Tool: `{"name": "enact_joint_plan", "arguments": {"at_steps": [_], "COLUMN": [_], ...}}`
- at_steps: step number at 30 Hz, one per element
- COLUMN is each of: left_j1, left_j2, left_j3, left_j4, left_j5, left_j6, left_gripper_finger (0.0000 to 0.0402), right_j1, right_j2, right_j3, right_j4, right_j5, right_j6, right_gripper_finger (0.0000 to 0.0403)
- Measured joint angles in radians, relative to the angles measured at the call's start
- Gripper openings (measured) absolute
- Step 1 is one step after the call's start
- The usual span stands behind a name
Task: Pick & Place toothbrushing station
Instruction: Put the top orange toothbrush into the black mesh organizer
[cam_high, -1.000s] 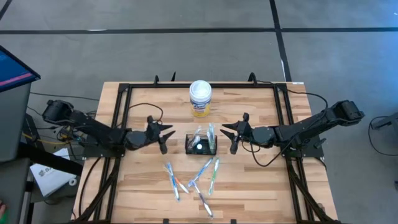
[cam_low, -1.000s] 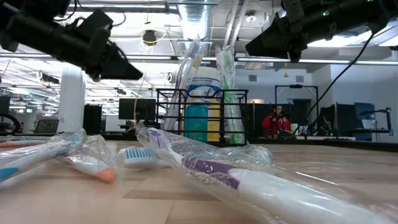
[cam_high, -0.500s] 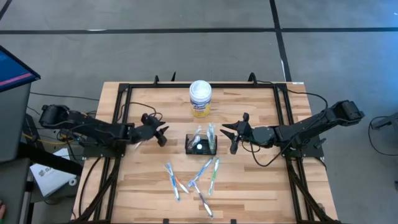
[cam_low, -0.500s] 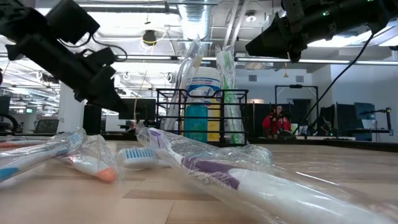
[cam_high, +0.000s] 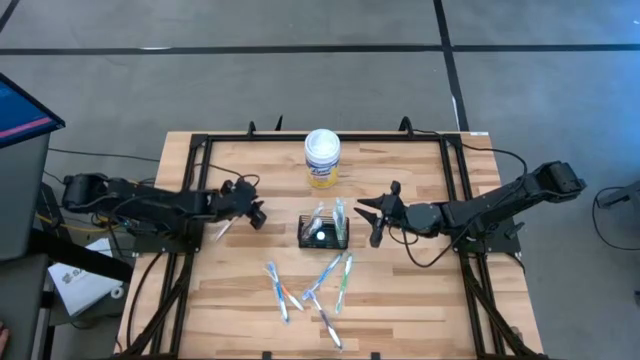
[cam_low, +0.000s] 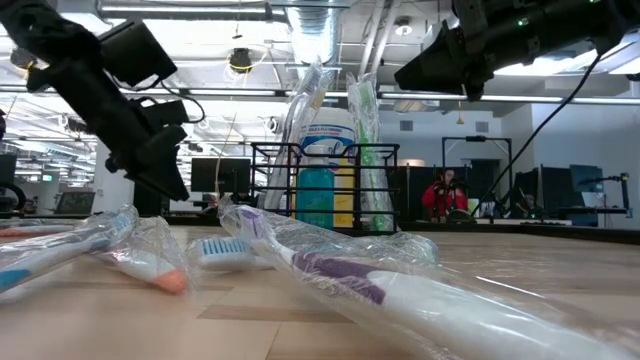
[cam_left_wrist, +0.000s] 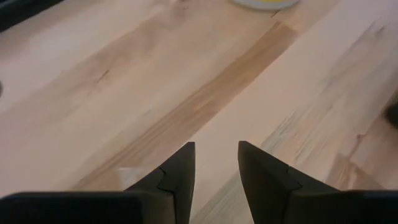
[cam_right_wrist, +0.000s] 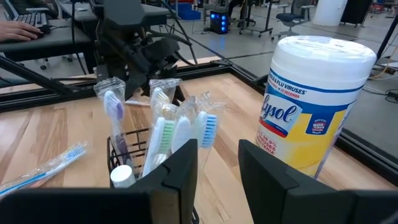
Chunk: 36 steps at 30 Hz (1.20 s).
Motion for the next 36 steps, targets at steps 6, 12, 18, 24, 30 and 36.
{"name": "enact_joint_plan", "arguments": {"at_steps": [6,12,18,24,30,36], "left_j1": [0.022,0.059,0.09,0.095,0.095,0.095], "left_j2": [0.0,0.0,0.001,0.001,0.001,0.001], "left_j3": [0.073,0.095,0.095,0.095,0.095,0.095], "left_j4": [-0.165,-0.293,-0.371,-0.386,-0.422,-0.433], "left_j5": [0.001,0.051,0.073,0.085,0.119,0.173], "left_j6": [-0.024,-0.069,-0.079,-0.078,-0.079,-0.08], "left_gripper_finger": [0.0109,0.0114,0.0128,0.0145,0.0156,0.0153], "right_j1": [-0.013,-0.01,-0.01,-0.01,-0.01,-0.01], "right_j2": [0.006,0.006,0.006,0.006,0.006,0.006], "right_j3": [0.0,0.0,0.0,0.0,0.0,0.0], "right_j4": [-0.005,-0.008,-0.008,-0.008,-0.008,-0.008], "right_j5": [-0.001,-0.002,-0.002,-0.002,-0.002,-0.002], "right_j6": [0.014,0.014,0.014,0.014,0.014,0.015], "right_gripper_finger": [0.0107,0.0107,0.0107,0.0107,0.0107,0.0107]}}
